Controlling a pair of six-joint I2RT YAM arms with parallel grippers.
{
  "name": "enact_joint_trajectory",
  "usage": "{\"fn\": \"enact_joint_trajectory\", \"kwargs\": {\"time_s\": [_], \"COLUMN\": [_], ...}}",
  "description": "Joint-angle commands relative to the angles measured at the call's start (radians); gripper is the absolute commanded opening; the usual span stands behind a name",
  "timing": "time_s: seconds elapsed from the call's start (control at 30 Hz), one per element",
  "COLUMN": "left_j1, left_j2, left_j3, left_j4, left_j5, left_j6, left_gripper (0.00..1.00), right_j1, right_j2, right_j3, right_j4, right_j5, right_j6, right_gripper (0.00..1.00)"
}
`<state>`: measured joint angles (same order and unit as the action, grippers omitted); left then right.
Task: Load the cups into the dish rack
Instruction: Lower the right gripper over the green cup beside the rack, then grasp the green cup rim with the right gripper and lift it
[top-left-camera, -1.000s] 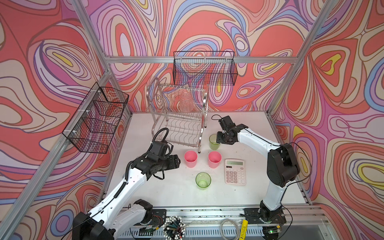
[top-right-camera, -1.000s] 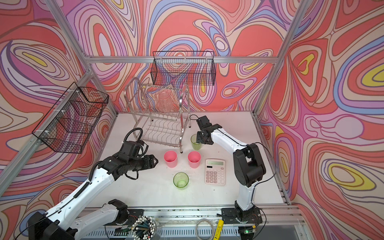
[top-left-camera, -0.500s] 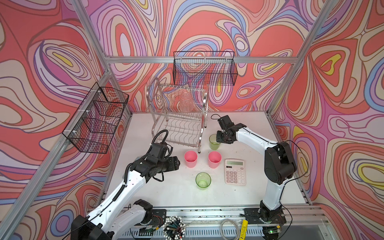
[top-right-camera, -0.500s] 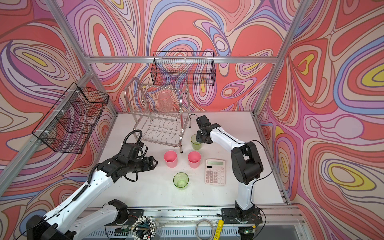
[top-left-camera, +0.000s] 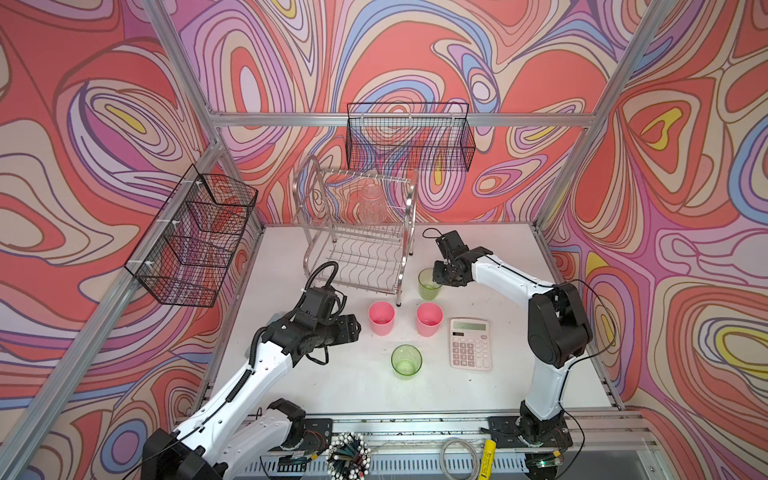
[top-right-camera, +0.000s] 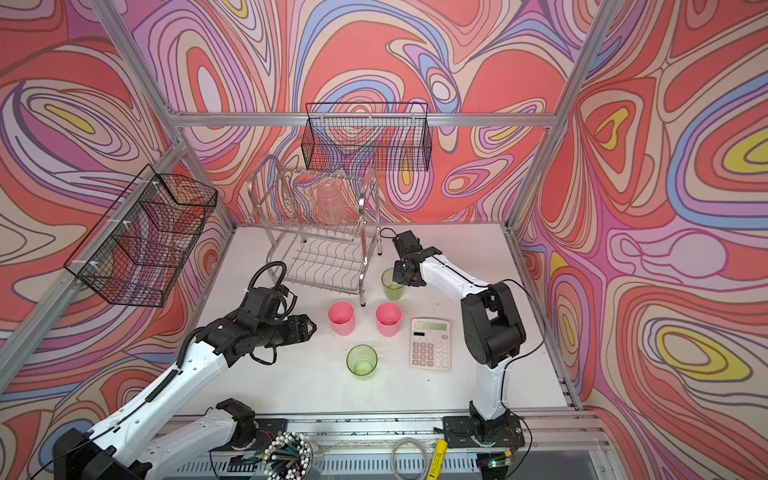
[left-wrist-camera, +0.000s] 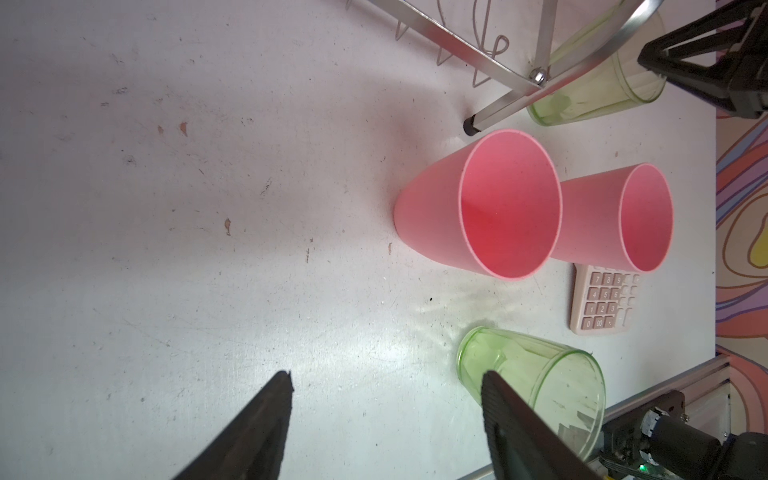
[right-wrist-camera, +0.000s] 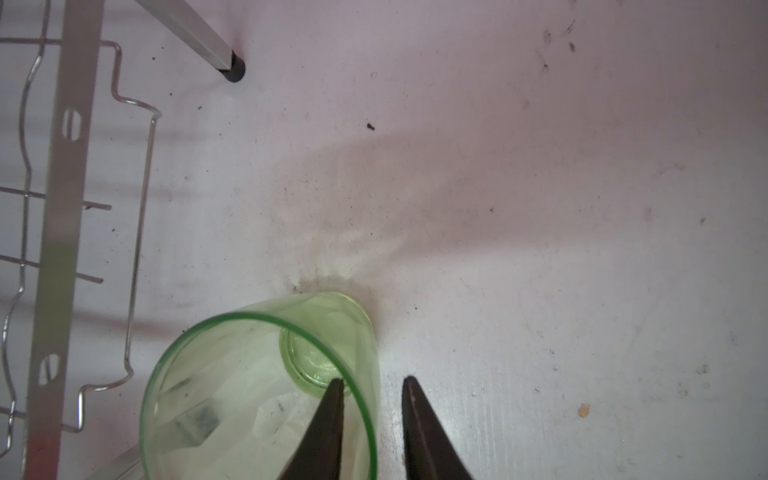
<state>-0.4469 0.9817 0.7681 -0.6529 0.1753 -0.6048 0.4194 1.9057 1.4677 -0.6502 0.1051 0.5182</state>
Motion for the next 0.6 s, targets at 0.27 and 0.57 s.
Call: {"fn": "enact_joint_trajectory", "kwargs": {"time_s": [0.27,0.57], "left_j1": [-0.021,-0.032], "left_j2": [0.005,0.016], "left_j3": [-0.010,-0.001], "left_j4": [0.023,0.025], "left_j5": [-0.025,-0.034], "left_j6": [-0.018,-0.021], "left_gripper": [0.75,0.75], "right_j1": [-0.004,-0.004], "right_j2": [0.018,0.005], "right_j3": [-0.020,-0.044], "right_j4": [0.026,0.035], "right_j5": [0.006,0.007], "right_j6": [0.002,-0.001], "right_gripper": [0.15,0.13]}}
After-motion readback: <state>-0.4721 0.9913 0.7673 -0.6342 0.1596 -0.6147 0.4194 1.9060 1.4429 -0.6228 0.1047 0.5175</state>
